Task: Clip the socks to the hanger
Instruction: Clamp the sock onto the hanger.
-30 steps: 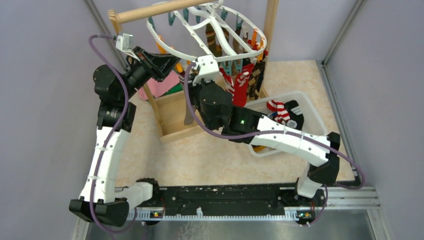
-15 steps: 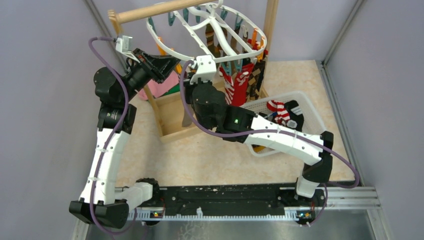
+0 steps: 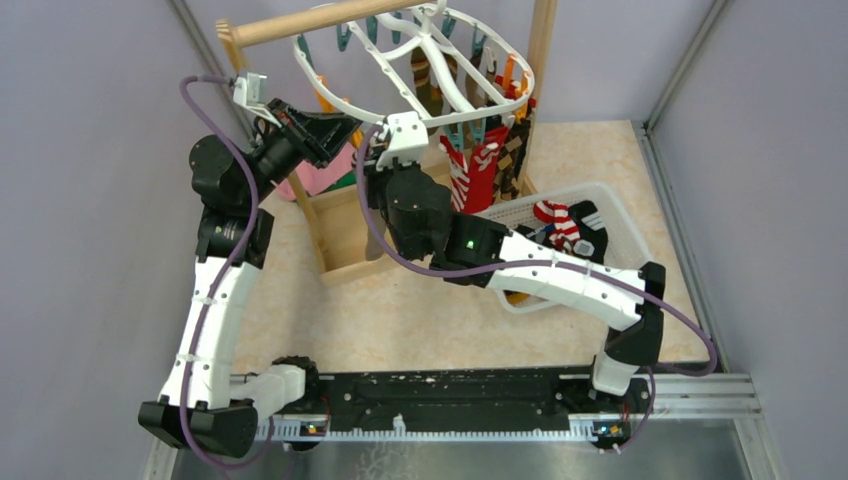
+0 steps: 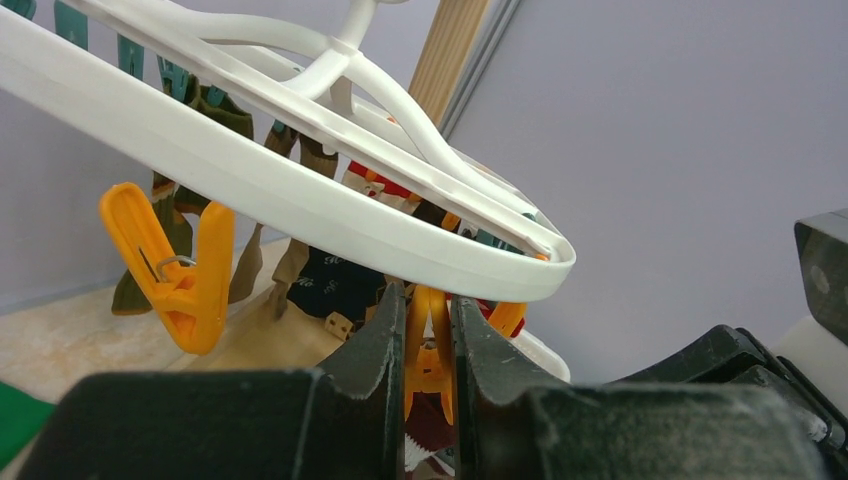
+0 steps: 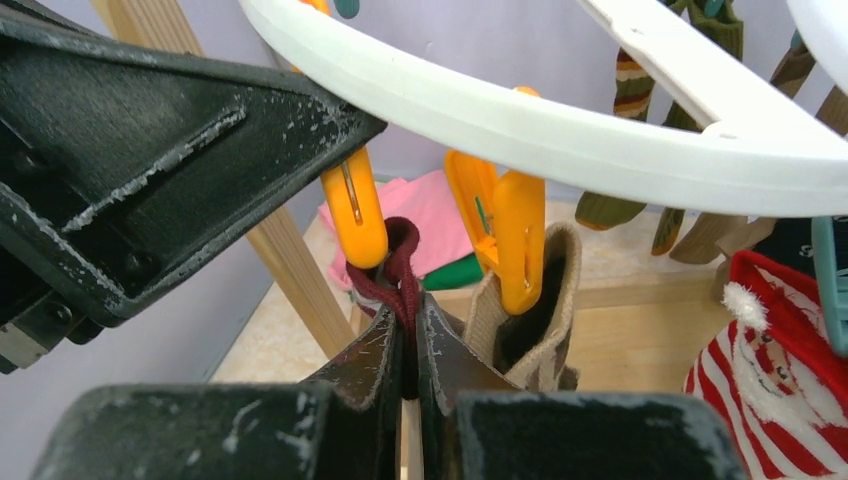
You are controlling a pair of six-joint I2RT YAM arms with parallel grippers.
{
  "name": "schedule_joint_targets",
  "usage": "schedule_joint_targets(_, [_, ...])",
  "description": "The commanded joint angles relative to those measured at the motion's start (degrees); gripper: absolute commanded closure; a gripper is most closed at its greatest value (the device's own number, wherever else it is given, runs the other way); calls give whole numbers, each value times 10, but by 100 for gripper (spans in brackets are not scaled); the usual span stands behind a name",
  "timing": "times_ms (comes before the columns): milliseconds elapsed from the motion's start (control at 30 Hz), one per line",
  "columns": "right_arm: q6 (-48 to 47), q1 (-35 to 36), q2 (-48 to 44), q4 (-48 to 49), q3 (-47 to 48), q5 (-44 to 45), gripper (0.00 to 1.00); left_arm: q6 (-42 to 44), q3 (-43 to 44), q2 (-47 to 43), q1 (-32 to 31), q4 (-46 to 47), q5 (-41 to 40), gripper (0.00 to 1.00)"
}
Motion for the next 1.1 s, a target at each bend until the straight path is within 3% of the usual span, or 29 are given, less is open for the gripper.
schedule_joint_targets(0, [-28, 5, -34, 46, 1, 16, 100, 2, -6, -16, 3, 24, 5, 91])
schedule_joint_targets(433, [-35, 6, -49, 6, -16, -36, 100, 0, -1, -16, 3, 27, 6, 91])
schedule_joint_targets(1067, [-105, 7, -32, 36, 8, -45, 100, 30, -14, -19, 3, 23, 16, 92])
